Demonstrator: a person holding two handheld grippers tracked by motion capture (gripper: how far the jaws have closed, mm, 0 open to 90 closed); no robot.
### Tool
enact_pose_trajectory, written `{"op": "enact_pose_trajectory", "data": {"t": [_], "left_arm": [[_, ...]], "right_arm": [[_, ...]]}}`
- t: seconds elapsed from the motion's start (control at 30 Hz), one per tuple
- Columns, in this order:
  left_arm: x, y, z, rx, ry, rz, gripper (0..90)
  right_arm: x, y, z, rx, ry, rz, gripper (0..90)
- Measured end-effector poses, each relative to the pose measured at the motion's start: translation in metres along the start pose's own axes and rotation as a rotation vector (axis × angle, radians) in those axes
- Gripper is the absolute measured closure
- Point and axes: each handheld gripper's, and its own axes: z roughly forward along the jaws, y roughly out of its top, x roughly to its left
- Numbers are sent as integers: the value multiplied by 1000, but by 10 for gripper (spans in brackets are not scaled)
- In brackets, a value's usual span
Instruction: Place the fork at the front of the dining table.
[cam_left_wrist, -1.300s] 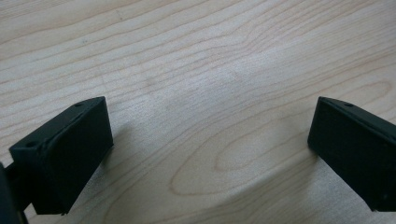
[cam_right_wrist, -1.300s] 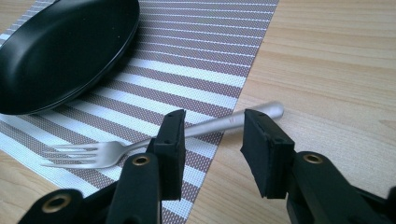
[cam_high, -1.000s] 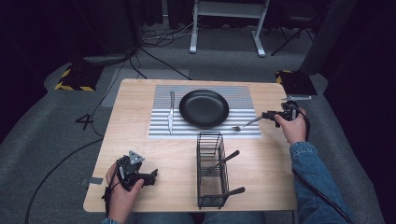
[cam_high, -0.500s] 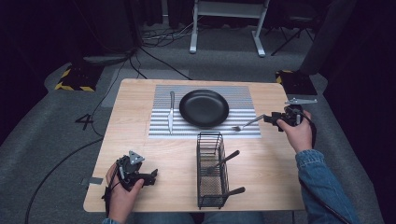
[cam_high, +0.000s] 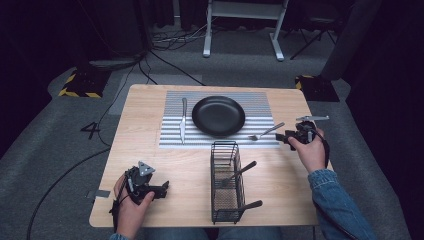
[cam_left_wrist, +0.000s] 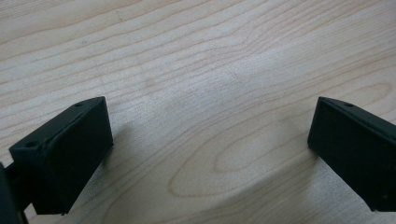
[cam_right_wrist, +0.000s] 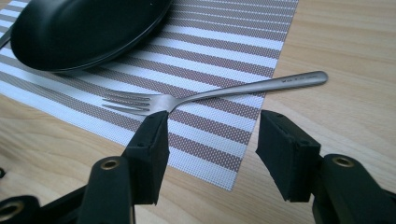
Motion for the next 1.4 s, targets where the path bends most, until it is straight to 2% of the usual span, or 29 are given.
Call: {"op": "enact_pose_trajectory", "data": {"t": [0.23,0.47,0.67,0.73,1.23,1.4], "left_arm": [[0,0,0,-1,0,-2,1],[0,0,0,0,0,-1,1],[0,0,0,0,0,0,1],[0,0,0,0,-1,-1,1],[0,0,0,0,-1,-1,1],[0,0,0,0,-1,-1,1]], "right_arm": [[0,0,24,3,-10,38,440],[4,-1,47,31,-20,51,441],[6,0,61,45,-4,86,443],[7,1,63,40,-2,97,443],[16,16,81,40,-4,92,442],[18,21,86,45,-19,81,450]]}}
